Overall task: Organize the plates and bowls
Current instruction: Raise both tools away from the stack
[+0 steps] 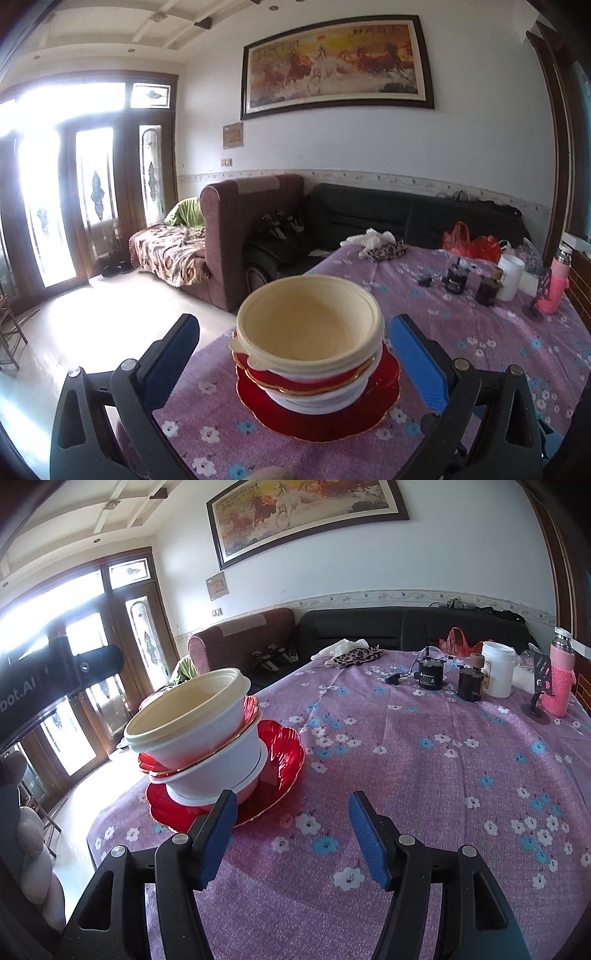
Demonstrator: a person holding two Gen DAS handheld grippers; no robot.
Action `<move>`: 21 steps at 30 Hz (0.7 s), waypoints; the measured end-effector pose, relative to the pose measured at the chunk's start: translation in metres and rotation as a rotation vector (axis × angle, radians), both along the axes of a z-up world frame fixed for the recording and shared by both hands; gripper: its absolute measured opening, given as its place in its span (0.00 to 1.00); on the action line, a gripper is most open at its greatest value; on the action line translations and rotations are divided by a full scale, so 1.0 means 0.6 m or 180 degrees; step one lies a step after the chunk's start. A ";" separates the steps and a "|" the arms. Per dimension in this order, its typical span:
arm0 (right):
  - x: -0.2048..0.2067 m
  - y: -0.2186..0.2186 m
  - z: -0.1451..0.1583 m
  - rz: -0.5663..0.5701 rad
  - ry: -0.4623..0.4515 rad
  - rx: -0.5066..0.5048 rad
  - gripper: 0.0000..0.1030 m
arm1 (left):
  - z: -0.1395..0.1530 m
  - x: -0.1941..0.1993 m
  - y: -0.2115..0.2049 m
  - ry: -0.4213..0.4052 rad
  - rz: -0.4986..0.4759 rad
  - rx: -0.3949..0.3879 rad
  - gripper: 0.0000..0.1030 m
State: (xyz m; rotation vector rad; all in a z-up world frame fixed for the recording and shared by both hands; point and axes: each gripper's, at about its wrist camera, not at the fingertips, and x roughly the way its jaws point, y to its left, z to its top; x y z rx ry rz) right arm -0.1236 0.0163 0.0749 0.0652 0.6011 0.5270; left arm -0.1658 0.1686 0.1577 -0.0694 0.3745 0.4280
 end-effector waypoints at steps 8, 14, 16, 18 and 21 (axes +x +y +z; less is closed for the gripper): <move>-0.017 -0.005 -0.012 -0.0003 -0.0030 -0.0043 0.72 | -0.033 0.010 0.003 0.0350 -0.0120 -0.0225 1.00; -0.020 -0.001 -0.026 0.0030 0.0017 -0.0094 0.73 | -0.045 0.006 0.005 0.0430 -0.0098 -0.0230 1.00; -0.019 0.002 -0.031 0.0038 0.0043 -0.0111 0.73 | -0.047 0.007 0.005 0.0449 -0.0103 -0.0237 1.00; -0.018 0.004 -0.034 0.0048 0.0063 -0.0123 0.73 | -0.047 0.009 0.006 0.0453 -0.0101 -0.0244 1.00; -0.017 0.007 -0.037 0.0065 0.0072 -0.0143 0.73 | -0.050 0.011 0.009 0.0471 -0.0102 -0.0253 1.00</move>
